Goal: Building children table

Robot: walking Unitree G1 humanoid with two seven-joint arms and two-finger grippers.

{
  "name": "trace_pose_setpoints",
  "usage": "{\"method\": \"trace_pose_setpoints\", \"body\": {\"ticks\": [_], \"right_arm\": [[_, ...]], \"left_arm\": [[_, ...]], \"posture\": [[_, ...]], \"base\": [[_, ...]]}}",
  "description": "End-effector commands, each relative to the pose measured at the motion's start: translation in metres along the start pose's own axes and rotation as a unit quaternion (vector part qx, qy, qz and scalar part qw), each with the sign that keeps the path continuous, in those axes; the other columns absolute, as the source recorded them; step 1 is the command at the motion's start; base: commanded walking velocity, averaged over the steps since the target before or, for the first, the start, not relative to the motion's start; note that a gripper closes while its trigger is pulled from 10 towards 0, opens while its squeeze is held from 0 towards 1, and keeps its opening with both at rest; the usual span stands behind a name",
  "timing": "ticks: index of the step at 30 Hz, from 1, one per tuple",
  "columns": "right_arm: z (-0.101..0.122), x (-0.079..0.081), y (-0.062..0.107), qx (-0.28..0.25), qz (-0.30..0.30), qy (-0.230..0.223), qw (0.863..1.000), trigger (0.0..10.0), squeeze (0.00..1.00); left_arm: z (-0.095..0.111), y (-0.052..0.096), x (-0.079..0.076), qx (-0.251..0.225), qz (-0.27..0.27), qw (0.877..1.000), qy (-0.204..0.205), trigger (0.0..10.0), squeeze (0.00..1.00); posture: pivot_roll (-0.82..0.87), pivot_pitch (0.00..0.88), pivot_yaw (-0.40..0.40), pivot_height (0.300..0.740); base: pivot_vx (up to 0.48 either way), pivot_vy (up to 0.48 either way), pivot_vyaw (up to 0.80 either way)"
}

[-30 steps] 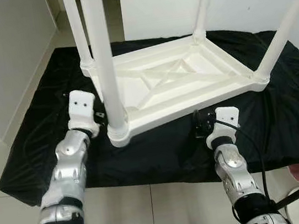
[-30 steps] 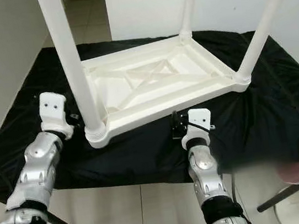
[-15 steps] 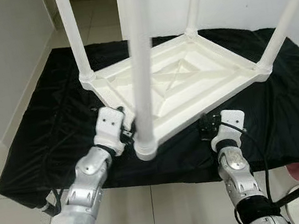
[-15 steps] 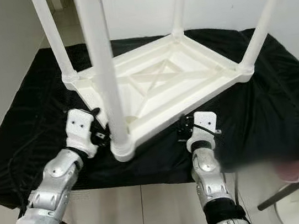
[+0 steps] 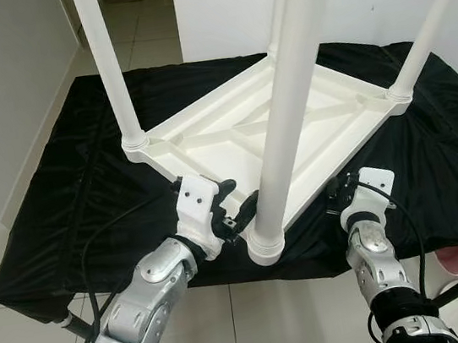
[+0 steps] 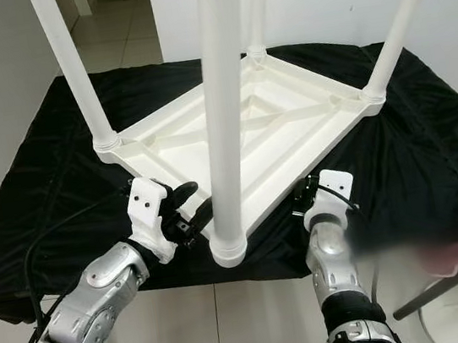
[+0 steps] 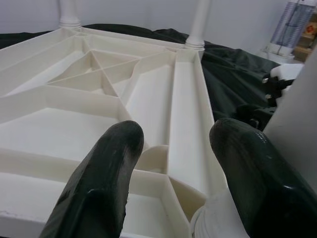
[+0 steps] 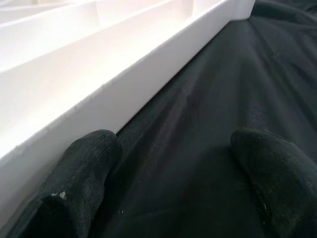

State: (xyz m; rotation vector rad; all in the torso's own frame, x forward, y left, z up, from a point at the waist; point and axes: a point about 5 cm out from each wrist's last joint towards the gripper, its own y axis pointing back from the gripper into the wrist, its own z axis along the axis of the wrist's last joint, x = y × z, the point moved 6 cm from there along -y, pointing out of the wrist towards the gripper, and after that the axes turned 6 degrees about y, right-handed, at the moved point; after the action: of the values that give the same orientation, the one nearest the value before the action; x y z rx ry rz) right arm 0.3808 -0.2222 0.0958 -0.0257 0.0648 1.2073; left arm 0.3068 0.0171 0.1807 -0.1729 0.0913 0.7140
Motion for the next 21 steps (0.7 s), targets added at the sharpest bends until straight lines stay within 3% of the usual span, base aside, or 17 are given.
{"method": "trace_pose_setpoints", "body": {"ticks": [1,4,8,13,21], "right_arm": [[-0.005,0.0,-0.003,0.014,0.002,0.002,1.0,10.0,0.0],[-0.002,0.002,-0.009,0.016,0.013,0.009,1.0,10.0,0.0],[0.007,0.021,-0.015,0.01,0.065,0.013,0.998,10.0,0.0],[0.012,0.012,-0.018,-0.001,0.04,0.014,0.999,10.0,0.0],[0.01,-0.018,-0.023,0.001,-0.01,0.018,1.0,10.0,0.0]], "left_arm": [[-0.002,0.019,-0.071,0.023,-0.295,0.955,0.014,10.0,0.0],[0.003,0.023,-0.083,0.015,-0.316,0.948,0.035,10.0,0.0],[0.006,0.025,-0.099,0.016,-0.343,0.938,0.054,10.0,0.0],[0.006,0.023,-0.099,0.023,-0.333,0.941,0.055,10.0,0.0],[0.008,0.018,-0.088,0.025,-0.31,0.949,0.048,10.0,0.0]], "posture": [[-0.02,0.042,0.002,0.74],[-0.02,0.044,0.0,0.74],[-0.01,0.05,-0.007,0.74],[-0.02,0.062,-0.012,0.74],[-0.02,0.079,-0.015,0.74]], "base": [[0.0,0.0,0.0],[0.0,0.0,0.0],[0.0,0.0,0.0],[0.0,0.0,0.0],[0.0,0.0,0.0]]}}
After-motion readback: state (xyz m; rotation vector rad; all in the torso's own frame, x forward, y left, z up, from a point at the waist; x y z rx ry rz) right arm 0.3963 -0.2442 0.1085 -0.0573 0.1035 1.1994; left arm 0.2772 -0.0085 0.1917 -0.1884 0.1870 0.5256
